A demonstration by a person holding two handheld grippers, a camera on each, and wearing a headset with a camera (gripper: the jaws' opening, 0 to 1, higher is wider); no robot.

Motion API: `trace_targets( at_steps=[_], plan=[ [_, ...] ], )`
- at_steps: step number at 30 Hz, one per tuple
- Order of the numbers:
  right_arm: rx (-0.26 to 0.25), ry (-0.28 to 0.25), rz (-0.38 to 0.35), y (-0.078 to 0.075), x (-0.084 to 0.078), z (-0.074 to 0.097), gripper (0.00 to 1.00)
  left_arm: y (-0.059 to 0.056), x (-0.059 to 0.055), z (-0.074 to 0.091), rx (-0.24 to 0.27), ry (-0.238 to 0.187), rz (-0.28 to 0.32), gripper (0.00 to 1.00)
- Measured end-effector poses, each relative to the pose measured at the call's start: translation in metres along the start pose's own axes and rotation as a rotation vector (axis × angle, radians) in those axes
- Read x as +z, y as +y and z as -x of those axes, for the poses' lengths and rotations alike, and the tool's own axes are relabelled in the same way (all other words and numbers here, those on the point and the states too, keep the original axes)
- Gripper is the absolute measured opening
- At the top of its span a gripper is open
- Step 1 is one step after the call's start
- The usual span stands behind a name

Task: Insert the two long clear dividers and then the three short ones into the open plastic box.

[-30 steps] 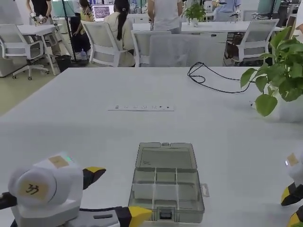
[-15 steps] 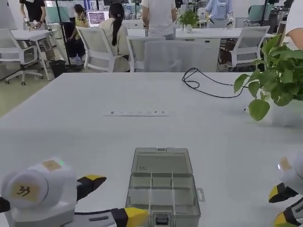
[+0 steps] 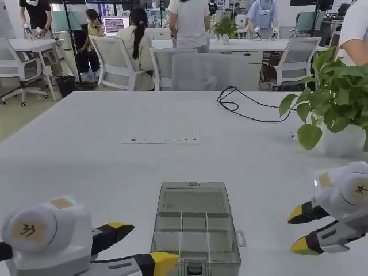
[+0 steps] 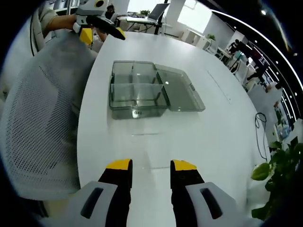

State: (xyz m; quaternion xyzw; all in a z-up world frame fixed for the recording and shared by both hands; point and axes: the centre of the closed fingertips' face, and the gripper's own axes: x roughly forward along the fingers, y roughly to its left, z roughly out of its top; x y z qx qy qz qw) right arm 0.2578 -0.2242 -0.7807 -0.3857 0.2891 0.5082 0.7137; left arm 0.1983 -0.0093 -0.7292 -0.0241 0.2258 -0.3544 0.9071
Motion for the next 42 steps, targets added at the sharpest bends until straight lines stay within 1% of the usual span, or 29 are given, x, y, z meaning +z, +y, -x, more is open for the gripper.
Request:
trace_targets(
  at_steps=[2,5,10,11,13,16,18,19,22,25,28,31,37,40,42],
  plan=[
    [-0.014,-0.024,0.012,0.000,0.011,-0.003,0.32,-0.001,-0.001,-0.002,-0.008,-0.002,0.014,0.62],
    [-0.032,-0.058,0.043,0.001,0.028,-0.006,0.32,-0.005,-0.001,-0.004,-0.018,-0.005,0.021,0.58],
    [-0.062,-0.124,0.077,0.003,0.059,-0.009,0.32,-0.009,0.001,-0.007,-0.036,-0.016,0.028,0.52],
    [-0.070,-0.141,0.091,0.004,0.066,-0.010,0.32,-0.009,0.002,-0.008,-0.037,-0.021,0.033,0.51],
    [-0.079,-0.163,0.097,0.007,0.077,-0.011,0.32,-0.009,0.002,-0.009,-0.038,-0.024,0.038,0.51],
    [-0.079,-0.190,0.136,0.016,0.092,-0.014,0.32,-0.011,0.003,-0.009,-0.047,-0.025,0.048,0.49],
    [-0.073,-0.210,0.142,0.021,0.102,-0.015,0.32,-0.013,0.006,-0.010,-0.059,-0.042,0.081,0.48],
    [-0.072,-0.214,0.144,0.022,0.104,-0.015,0.32,-0.013,0.007,-0.010,-0.064,-0.052,0.092,0.47],
    [-0.066,-0.240,0.167,0.030,0.118,-0.014,0.32,-0.014,0.009,-0.010,-0.069,-0.062,0.106,0.45],
    [-0.064,-0.252,0.199,0.035,0.128,-0.015,0.32,-0.015,0.010,-0.011,-0.077,-0.069,0.124,0.43],
    [-0.068,-0.261,0.227,0.040,0.137,-0.016,0.32,-0.020,0.011,-0.012,-0.098,-0.081,0.157,0.39],
    [-0.062,-0.276,0.242,0.045,0.146,-0.016,0.32,-0.022,0.011,-0.013,-0.105,-0.085,0.172,0.37],
    [-0.063,-0.286,0.271,0.047,0.158,-0.015,0.32,-0.026,0.014,-0.015,-0.127,-0.101,0.218,0.31],
    [-0.067,-0.298,0.283,0.053,0.164,-0.015,0.32,-0.027,0.017,-0.015,-0.138,-0.118,0.246,0.26],
    [-0.062,-0.305,0.291,0.056,0.168,-0.014,0.32,-0.029,0.019,-0.015,-0.154,-0.128,0.263,0.20]
  ],
)
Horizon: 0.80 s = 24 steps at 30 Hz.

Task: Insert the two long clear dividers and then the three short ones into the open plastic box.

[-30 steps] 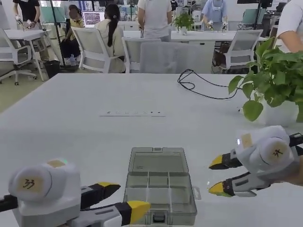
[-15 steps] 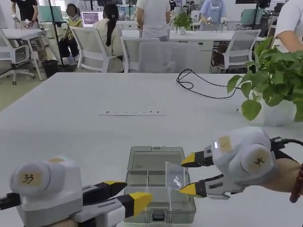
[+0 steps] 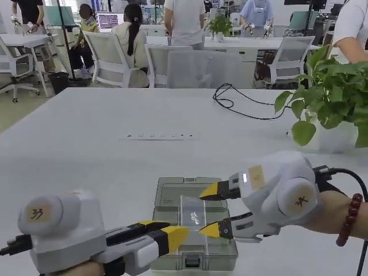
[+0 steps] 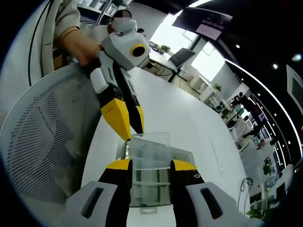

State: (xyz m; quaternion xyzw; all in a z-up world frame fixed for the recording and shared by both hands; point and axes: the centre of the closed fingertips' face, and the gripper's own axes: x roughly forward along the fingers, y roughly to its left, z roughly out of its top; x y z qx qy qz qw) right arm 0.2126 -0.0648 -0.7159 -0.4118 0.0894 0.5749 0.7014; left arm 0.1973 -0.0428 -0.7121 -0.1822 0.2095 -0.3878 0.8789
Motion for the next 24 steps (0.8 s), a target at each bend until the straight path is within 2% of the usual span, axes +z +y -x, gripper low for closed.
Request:
trace_targets(
  at_steps=[2,13,20,24],
  plan=[
    [-0.002,-0.002,0.014,0.000,0.004,-0.001,0.32,-0.001,0.000,0.000,-0.011,-0.002,0.011,0.16],
    [0.000,-0.011,0.068,0.004,0.018,-0.004,0.32,-0.003,-0.001,0.001,-0.025,0.004,0.043,0.07],
    [-0.004,-0.010,0.084,0.005,0.023,-0.006,0.32,-0.007,-0.002,0.002,-0.050,0.008,0.092,0.00],
    [-0.009,-0.005,0.085,0.004,0.023,-0.006,0.32,-0.004,-0.002,0.002,-0.045,0.007,0.155,0.00]
  ],
)
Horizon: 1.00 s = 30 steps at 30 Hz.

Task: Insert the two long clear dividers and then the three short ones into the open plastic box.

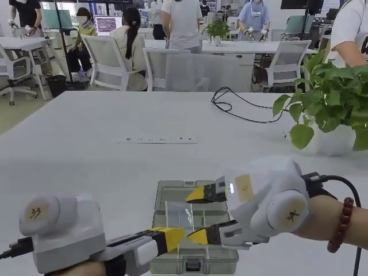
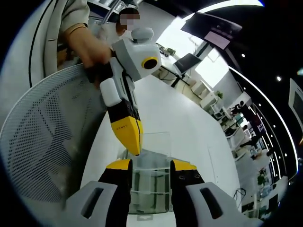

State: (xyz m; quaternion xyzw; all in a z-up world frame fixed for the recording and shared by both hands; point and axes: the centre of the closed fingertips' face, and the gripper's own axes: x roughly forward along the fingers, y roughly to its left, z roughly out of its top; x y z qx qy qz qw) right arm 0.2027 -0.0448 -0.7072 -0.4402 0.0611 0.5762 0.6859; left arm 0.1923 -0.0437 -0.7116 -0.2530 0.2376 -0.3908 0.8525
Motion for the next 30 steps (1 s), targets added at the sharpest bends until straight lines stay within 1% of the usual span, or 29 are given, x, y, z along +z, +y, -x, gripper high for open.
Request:
trace_targets(
  at_steps=[5,9,12,14,15,16,17,19,20,22,23,24,25,26,27,28,29,30],
  plan=[
    [-0.010,0.014,0.014,0.001,0.000,-0.001,0.33,0.001,-0.001,0.000,0.006,0.009,0.025,0.00],
    [-0.030,0.029,0.004,-0.002,-0.001,-0.001,0.33,0.003,0.001,-0.002,0.006,0.000,0.063,0.00],
    [-0.037,0.034,0.003,-0.002,-0.002,-0.001,0.33,0.003,0.001,-0.003,0.006,0.008,0.064,0.00],
    [-0.038,0.037,0.000,-0.001,-0.002,-0.001,0.33,0.004,0.000,-0.003,0.017,0.017,0.065,0.00],
    [-0.038,0.036,0.000,-0.001,-0.002,0.000,0.33,0.007,-0.003,-0.003,0.032,0.038,0.038,0.00],
    [-0.039,0.035,-0.002,-0.001,-0.002,0.000,0.33,0.010,-0.005,-0.002,0.054,0.048,0.026,0.00],
    [-0.036,0.028,-0.014,0.000,-0.001,0.000,0.34,0.011,-0.007,-0.001,0.066,0.064,-0.001,0.00],
    [-0.039,0.021,-0.033,-0.001,0.000,0.001,0.35,0.013,-0.009,0.000,0.073,0.074,-0.028,0.00],
    [-0.039,0.013,-0.052,-0.002,0.000,0.002,0.35,0.016,-0.011,0.001,0.084,0.086,-0.063,0.00],
    [-0.028,-0.013,-0.112,-0.002,0.003,0.003,0.35,0.020,-0.015,0.003,0.113,0.119,-0.152,0.00],
    [-0.019,-0.032,-0.142,-0.002,0.006,0.004,0.35,0.023,-0.018,0.005,0.125,0.143,-0.197,0.00],
    [-0.009,-0.046,-0.163,-0.002,0.008,0.005,0.35,0.023,-0.020,0.005,0.127,0.155,-0.228,0.00],
    [0.001,-0.057,-0.185,-0.002,0.009,0.005,0.35,0.023,-0.020,0.005,0.122,0.154,-0.249,0.00],
    [0.026,-0.074,-0.218,0.001,0.012,0.006,0.35,0.021,-0.020,0.005,0.115,0.149,-0.270,0.00],
    [0.056,-0.088,-0.236,0.004,0.014,0.007,0.34,0.021,-0.021,0.006,0.111,0.151,-0.278,0.00],
    [0.065,-0.104,-0.262,0.004,0.016,0.008,0.34,0.020,-0.022,0.006,0.104,0.160,-0.311,0.00],
    [0.079,-0.107,-0.262,0.005,0.016,0.008,0.34,0.019,-0.022,0.006,0.103,0.163,-0.332,0.00],
    [0.092,-0.115,-0.274,0.005,0.017,0.009,0.34,0.020,-0.023,0.007,0.102,0.177,-0.370,0.00]
  ],
)
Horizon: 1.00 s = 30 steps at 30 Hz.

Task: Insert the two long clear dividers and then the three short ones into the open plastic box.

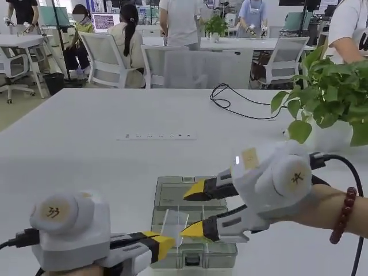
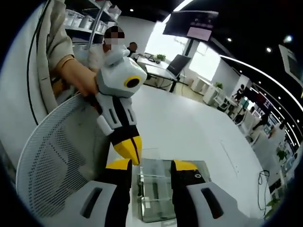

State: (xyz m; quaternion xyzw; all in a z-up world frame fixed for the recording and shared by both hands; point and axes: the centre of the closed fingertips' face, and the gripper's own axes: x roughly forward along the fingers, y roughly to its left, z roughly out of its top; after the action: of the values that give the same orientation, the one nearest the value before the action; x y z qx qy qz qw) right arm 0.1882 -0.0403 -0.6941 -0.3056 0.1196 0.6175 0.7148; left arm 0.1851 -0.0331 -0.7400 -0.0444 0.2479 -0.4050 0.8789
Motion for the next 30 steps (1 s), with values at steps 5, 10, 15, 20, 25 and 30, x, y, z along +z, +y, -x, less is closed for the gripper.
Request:
trace_targets(
  at_steps=[5,10,15,20,25,30],
  plan=[
    [0.045,-0.005,-0.038,0.004,-0.001,0.002,0.34,-0.004,-0.002,0.000,-0.016,0.020,-0.082,0.00],
    [0.092,-0.004,-0.043,0.008,-0.001,0.004,0.31,-0.010,-0.002,0.000,-0.054,0.022,-0.142,0.00],
    [0.148,-0.002,-0.035,0.017,-0.001,0.005,0.28,-0.020,-0.003,0.000,-0.103,0.038,-0.227,0.00],
    [0.208,0.002,-0.014,0.028,-0.001,0.006,0.23,-0.030,-0.005,-0.001,-0.150,0.051,-0.295,0.00],
    [0.252,0.008,-0.001,0.036,-0.003,0.007,0.20,-0.036,-0.005,0.000,-0.177,0.051,-0.336,0.00],
    [0.294,0.010,0.009,0.043,-0.005,0.010,0.16,-0.045,-0.003,0.001,-0.213,0.050,-0.387,0.00]
  ],
)
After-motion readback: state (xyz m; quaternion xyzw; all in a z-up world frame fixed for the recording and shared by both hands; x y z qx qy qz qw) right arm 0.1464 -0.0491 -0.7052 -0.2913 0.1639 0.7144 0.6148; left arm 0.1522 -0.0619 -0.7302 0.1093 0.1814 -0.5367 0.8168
